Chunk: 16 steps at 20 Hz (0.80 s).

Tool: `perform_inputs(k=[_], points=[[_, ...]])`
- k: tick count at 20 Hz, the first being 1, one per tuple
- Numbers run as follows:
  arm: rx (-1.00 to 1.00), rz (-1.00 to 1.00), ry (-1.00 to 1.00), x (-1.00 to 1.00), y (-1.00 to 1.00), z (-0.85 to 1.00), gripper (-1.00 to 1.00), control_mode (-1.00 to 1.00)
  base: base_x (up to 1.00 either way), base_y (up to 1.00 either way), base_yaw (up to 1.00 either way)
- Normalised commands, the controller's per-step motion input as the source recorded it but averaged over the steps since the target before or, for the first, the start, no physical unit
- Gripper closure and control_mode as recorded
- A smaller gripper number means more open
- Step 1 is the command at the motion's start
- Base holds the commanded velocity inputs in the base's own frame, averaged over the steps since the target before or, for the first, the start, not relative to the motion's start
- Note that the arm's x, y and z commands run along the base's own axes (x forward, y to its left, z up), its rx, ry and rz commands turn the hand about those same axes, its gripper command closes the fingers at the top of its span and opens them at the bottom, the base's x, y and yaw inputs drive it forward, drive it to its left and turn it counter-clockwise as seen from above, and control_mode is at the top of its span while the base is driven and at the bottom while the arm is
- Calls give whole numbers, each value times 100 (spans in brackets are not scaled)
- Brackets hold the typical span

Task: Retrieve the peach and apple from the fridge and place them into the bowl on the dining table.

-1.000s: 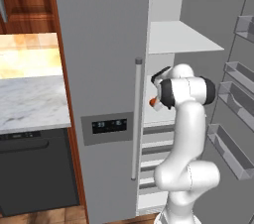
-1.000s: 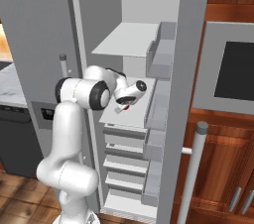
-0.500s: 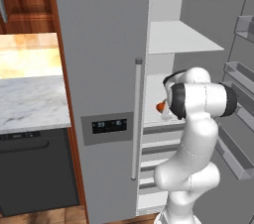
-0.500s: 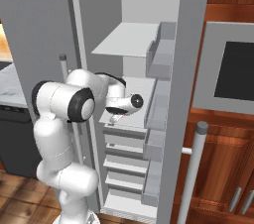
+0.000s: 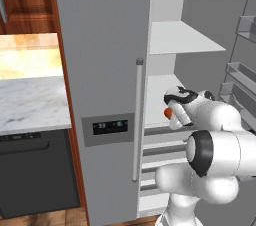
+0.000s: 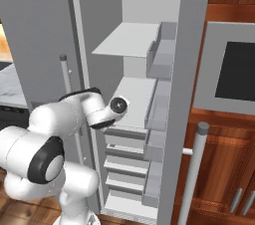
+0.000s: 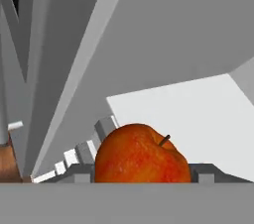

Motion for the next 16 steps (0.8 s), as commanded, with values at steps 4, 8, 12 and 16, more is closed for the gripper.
perform_inputs(k=[4,8,12,16], points=[[-27,0,30,-57,11,100,100,-100,0,0,0],[-16,-4,28,-83,0,100,100,-100,0,0,0],[-7,-5,9,-93,-6,100,100,-100,0,0,0],[-1,-4,-6,-100,-19,84,100,-100,0,0,0]])
